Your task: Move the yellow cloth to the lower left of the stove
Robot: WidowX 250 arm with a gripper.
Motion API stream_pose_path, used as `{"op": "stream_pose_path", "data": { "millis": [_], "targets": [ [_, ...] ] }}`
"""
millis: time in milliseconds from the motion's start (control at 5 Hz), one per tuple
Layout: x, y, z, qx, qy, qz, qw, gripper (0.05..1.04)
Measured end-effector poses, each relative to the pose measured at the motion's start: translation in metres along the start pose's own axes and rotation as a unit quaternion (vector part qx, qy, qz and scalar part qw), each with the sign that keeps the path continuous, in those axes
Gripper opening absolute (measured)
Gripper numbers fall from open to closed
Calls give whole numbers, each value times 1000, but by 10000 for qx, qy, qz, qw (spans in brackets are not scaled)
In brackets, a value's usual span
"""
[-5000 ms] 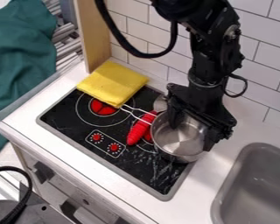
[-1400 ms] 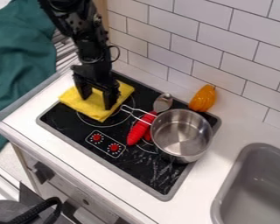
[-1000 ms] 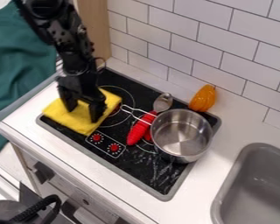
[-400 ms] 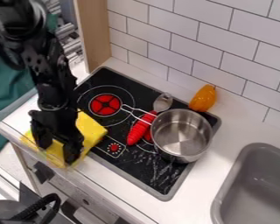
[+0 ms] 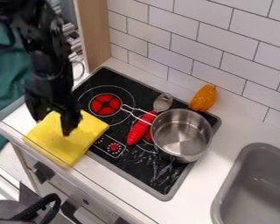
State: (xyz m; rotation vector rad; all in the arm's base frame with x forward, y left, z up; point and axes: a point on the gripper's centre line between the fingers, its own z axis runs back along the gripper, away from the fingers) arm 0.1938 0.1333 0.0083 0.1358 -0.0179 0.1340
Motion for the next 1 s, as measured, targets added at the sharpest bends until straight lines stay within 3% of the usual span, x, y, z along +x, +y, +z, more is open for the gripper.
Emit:
{"op": "stream_pose_path", "data": {
  "millis": [200,400,600,800,1000],
  "targets": [
    [3,0,25,213,-259,97,9994,1000],
    [1,-6,35,215,-206,96,9995,999],
    [15,-14,40,204,-324,84,9992,1000],
    [29,-24,31,-170,-333,139,9992,999],
    [45,-36,33,-316,-399,82,9987,1000]
  ]
}}
